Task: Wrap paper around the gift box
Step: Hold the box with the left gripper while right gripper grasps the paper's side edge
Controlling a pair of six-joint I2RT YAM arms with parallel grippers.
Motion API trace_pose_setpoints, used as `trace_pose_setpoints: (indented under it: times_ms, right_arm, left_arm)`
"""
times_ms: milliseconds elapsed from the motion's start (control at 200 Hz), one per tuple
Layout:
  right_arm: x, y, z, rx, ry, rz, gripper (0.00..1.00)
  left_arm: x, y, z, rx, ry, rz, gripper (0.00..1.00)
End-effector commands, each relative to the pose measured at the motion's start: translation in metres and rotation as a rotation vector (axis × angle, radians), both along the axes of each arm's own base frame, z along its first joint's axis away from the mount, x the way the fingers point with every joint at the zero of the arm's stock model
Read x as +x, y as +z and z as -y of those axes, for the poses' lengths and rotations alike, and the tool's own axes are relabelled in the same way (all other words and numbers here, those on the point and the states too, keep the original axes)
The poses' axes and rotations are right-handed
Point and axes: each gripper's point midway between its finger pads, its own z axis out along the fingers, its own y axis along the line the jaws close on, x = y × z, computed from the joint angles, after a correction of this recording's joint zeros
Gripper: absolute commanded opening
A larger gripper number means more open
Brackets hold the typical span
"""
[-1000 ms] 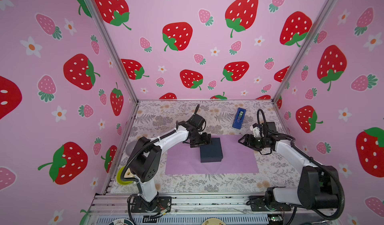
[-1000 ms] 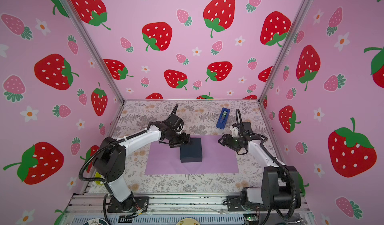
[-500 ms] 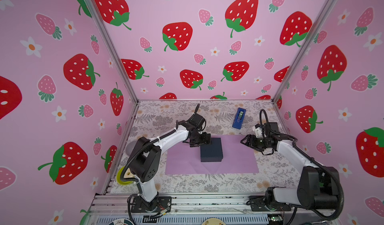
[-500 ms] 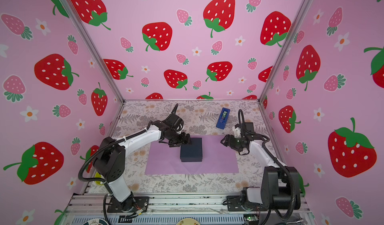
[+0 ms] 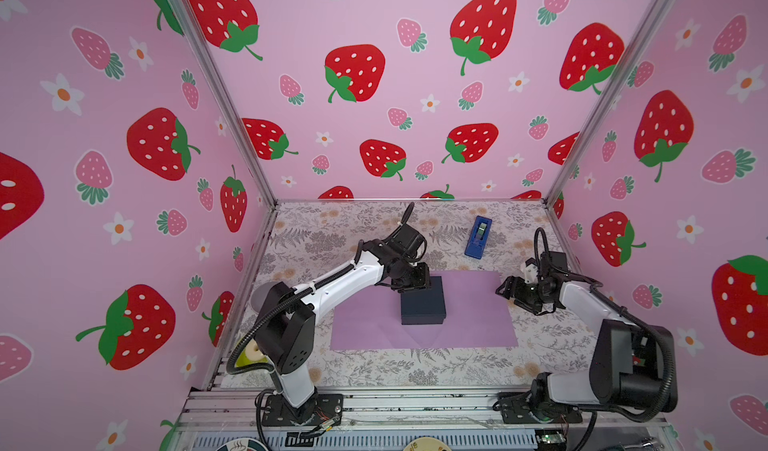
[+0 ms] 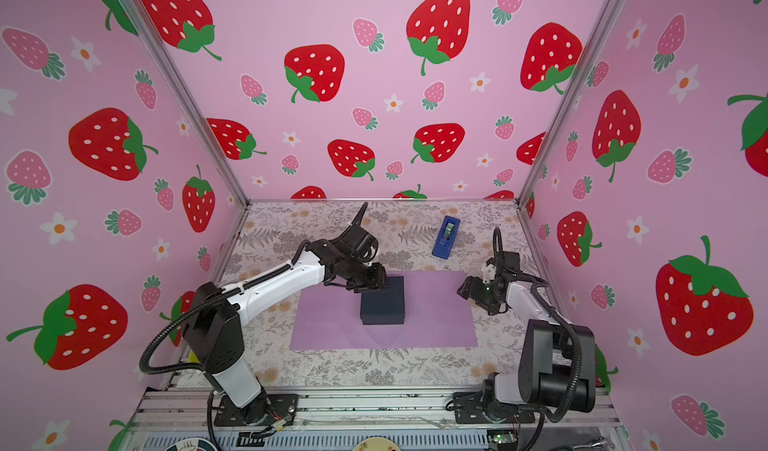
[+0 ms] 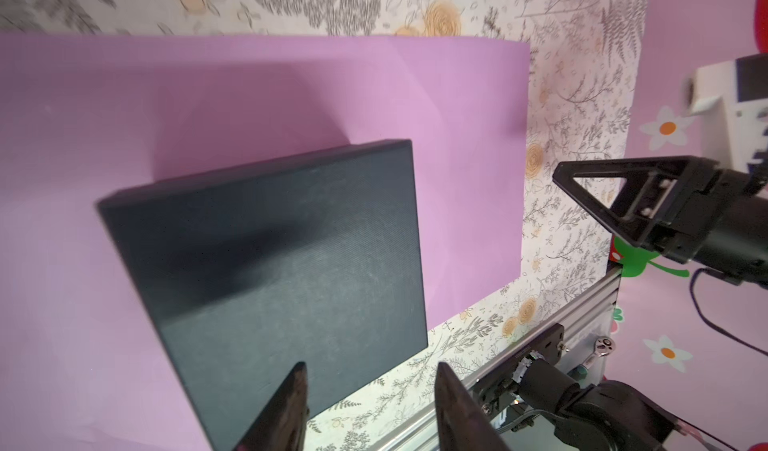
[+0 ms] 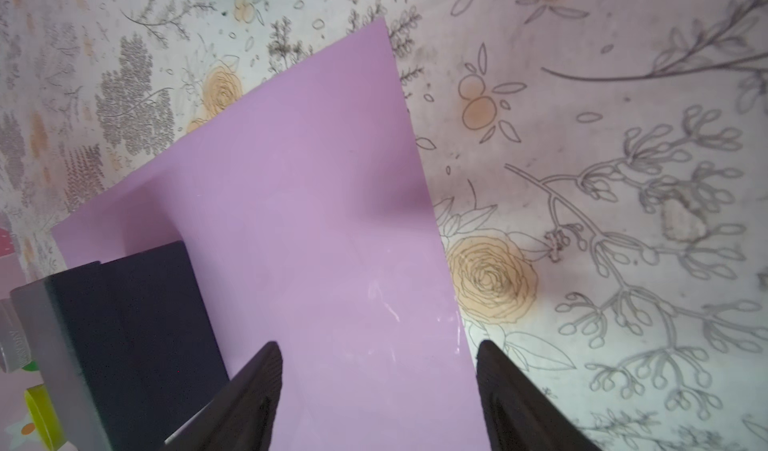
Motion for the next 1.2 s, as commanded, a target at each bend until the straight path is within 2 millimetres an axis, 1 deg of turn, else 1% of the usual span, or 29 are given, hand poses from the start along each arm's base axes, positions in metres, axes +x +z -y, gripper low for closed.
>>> trace_pose_setpoints:
  times_ms: [0, 145, 265, 355, 455, 560, 690, 845, 895, 956, 1016, 1116, 1196]
  right_arm:
    - [-0.006, -0.011, 0.007, -0.037, -0.026, -0.046, 0.78]
    - [-0.014, -0.024, 0.002, -0.025, -0.012, -0.11, 0.78]
    - [-0.019, -0.032, -0.002, -0.031, -0.009, -0.129, 0.78]
    - [-0.025, -0.038, -0.008, -0.029, 0.008, -0.154, 0.78]
    - [-0.032, -0.042, -0.02, -0.012, 0.039, -0.171, 0.78]
    - [-0.036, -0.043, -0.032, 0.009, 0.071, -0.175, 0.78]
    - [-0.038, -0.042, -0.041, 0.041, 0.093, -0.171, 0.78]
    - [-0.038, -0.032, -0.058, 0.134, 0.129, -0.144, 0.77]
    - [-0.038, -0.029, -0.059, 0.14, 0.131, -0.136, 0.77]
    - [-0.037, -0.021, -0.061, 0.156, 0.135, -0.106, 0.79]
    - [-0.038, -0.011, -0.067, 0.205, 0.142, -0.074, 0.79]
    - [-0.045, 0.003, -0.079, 0.297, 0.145, -0.06, 0.8]
    - [-0.049, 0.011, -0.083, 0.343, 0.13, -0.043, 0.79]
  left_arm:
    - [-0.004, -0.015, 0.005, 0.015, 0.01, -0.07, 0.47]
    - [-0.009, -0.036, 0.0, 0.054, 0.008, -0.11, 0.45]
    - [-0.012, -0.045, -0.002, 0.068, 0.007, -0.127, 0.45]
    - [-0.013, -0.049, -0.003, 0.073, 0.006, -0.133, 0.45]
    - [-0.014, -0.052, -0.003, 0.079, 0.005, -0.14, 0.45]
    - [-0.014, -0.054, -0.004, 0.083, 0.006, -0.144, 0.45]
    - [-0.014, -0.055, -0.004, 0.083, 0.006, -0.145, 0.45]
    - [-0.014, -0.055, -0.004, 0.083, 0.008, -0.147, 0.44]
    - [-0.014, -0.055, -0.005, 0.083, 0.01, -0.146, 0.44]
    - [-0.014, -0.056, -0.005, 0.083, 0.012, -0.147, 0.44]
    - [-0.015, -0.057, -0.005, 0.085, 0.012, -0.149, 0.44]
    - [-0.016, -0.057, -0.007, 0.09, 0.01, -0.15, 0.44]
    - [-0.016, -0.057, -0.007, 0.089, 0.009, -0.148, 0.44]
